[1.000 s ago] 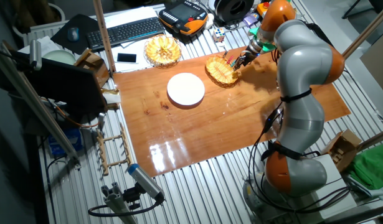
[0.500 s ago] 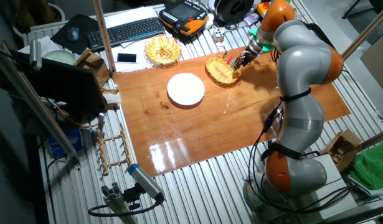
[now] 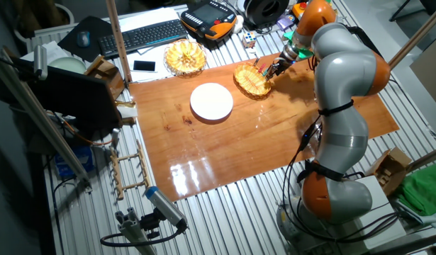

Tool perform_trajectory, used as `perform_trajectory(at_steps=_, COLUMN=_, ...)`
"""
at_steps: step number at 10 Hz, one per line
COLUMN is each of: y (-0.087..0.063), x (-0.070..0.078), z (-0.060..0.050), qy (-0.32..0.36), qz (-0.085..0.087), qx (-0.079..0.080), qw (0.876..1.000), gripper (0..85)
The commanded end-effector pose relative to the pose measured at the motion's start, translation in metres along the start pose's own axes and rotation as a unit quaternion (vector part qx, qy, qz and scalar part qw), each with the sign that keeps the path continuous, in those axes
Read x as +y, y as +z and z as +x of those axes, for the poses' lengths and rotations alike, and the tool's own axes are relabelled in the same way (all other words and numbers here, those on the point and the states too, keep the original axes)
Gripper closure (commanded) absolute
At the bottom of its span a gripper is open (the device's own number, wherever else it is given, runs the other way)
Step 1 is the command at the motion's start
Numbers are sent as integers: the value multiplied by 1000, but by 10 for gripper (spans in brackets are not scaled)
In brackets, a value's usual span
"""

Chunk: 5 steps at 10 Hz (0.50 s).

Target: Use a clamp

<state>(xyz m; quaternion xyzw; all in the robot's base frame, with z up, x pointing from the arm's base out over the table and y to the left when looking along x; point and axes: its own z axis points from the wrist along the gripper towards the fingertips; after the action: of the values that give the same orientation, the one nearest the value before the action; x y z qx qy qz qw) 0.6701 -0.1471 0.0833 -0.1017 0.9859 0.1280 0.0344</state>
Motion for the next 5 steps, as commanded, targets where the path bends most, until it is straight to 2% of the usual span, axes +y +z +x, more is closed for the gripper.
perform_trajectory(at_steps=1, y=0, x=0, z=0, qy=0, qz=-1, qx=0, qw=1000, gripper=290)
perform_trajectory(at_steps=5, y=0, x=0, z=0, qy=4, qz=-12, qx=5, qw=1000, gripper=343)
